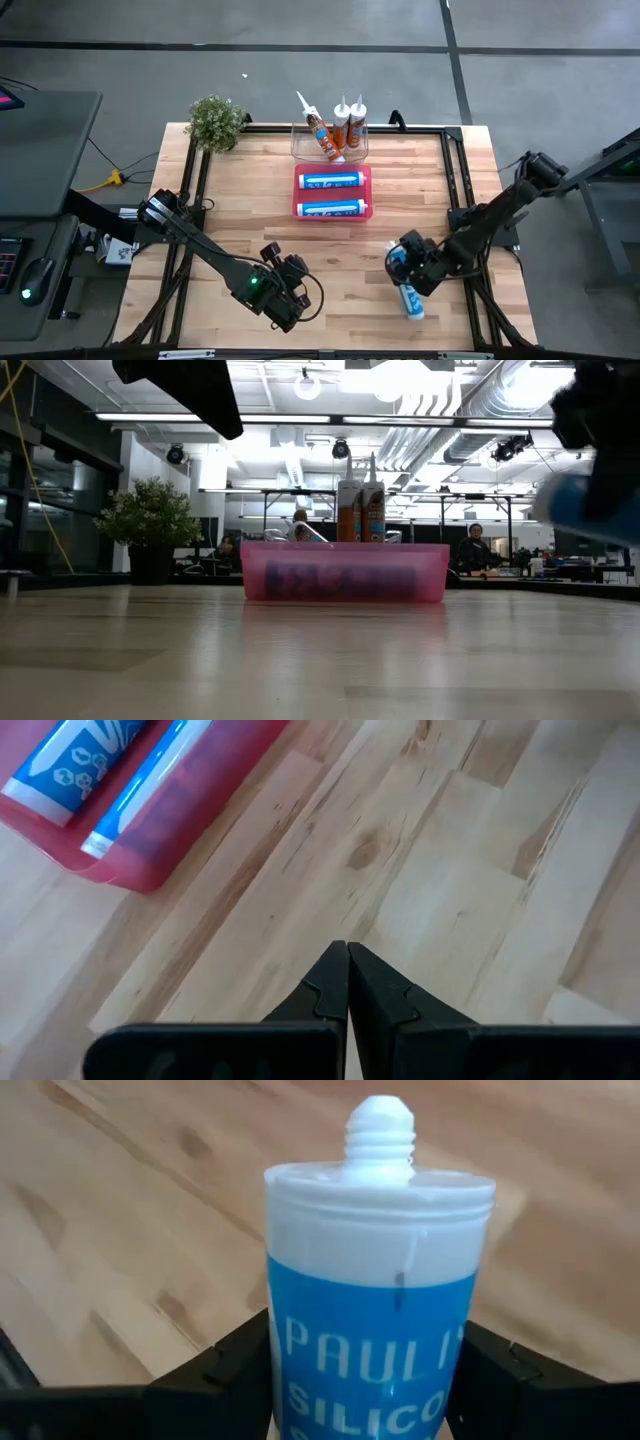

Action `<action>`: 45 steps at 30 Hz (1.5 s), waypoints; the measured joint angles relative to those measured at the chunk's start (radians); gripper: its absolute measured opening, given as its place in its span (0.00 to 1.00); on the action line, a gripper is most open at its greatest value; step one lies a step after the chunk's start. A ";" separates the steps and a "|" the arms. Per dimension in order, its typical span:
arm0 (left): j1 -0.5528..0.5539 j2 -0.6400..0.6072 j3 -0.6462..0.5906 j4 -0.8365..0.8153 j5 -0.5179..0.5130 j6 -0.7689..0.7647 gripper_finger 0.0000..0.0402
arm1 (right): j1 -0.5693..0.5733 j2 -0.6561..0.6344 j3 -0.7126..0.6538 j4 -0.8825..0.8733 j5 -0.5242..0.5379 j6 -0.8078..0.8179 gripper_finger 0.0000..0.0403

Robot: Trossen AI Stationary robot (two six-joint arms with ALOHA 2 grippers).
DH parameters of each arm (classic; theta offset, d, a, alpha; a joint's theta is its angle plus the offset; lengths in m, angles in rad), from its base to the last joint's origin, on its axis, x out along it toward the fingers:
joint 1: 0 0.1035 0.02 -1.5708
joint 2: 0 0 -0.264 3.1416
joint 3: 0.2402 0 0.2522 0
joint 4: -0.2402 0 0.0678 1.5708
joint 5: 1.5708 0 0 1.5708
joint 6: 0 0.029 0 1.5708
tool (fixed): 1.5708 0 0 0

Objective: Pick & place silicon tubes, Sealant and Lysol wipes
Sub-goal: Put the blue sealant into the red container

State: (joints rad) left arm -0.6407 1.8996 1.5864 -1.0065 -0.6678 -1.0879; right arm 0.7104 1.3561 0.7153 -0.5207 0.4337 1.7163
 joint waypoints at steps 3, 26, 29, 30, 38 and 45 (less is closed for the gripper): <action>0.000 0.000 0.000 0.013 0.000 -0.026 0.00 | -0.019 -0.016 0.046 -0.019 0.054 -0.107 0.53; 0.186 0.000 0.000 0.560 0.060 0.273 0.00 | -0.219 -0.134 0.531 -0.036 0.210 -1.076 0.53; 0.225 0.000 0.000 0.680 0.097 0.391 0.00 | -0.228 -0.134 0.587 -0.036 0.198 -1.151 0.53; 0.238 0.000 0.000 0.712 0.117 0.418 0.00 | -0.228 -0.134 0.603 -0.037 0.197 -1.172 0.53; 0.321 0.000 0.000 0.897 0.222 0.568 0.00 | -0.228 -0.134 0.696 -0.146 0.195 -1.238 0.53; 0.364 0.000 0.000 1.082 0.407 0.753 0.00 | -0.226 -0.150 0.711 -0.288 0.196 -1.183 0.53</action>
State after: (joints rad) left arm -0.2769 1.8996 1.5864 0.0754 -0.2611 -0.3349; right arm 0.4847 1.2064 1.4260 -0.8088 0.6297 0.5332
